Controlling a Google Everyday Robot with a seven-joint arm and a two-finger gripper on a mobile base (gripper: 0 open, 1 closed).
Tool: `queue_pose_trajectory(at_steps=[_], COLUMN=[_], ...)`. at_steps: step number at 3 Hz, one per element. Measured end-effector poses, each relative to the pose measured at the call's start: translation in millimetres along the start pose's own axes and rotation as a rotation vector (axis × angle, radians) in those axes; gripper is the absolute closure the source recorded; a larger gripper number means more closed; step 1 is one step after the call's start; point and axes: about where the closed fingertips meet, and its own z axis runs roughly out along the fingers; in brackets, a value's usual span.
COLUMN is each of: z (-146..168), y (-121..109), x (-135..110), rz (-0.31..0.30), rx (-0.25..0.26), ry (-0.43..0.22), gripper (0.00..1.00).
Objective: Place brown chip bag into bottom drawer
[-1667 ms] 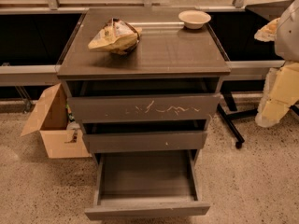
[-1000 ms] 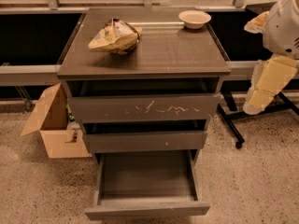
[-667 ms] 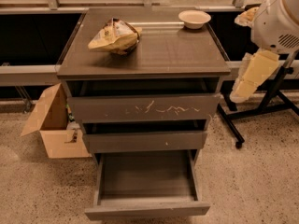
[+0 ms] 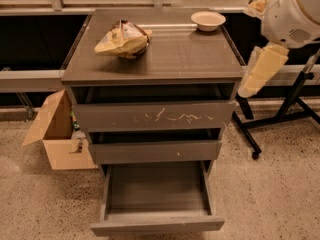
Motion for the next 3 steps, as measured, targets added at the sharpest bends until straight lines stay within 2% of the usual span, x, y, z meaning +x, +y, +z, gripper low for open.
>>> queue_pose_trajectory(at_steps=[1,2,3], z=[18,41,68], y=[-42,-75,-94], x=[-25,-53,-77], rz=[-0.091,-0.156,-0.172], rx=[0.078,0.131,0.143], ry=[-0.086,-0.178,-0.275], gripper=[0.0,0.0,0.0])
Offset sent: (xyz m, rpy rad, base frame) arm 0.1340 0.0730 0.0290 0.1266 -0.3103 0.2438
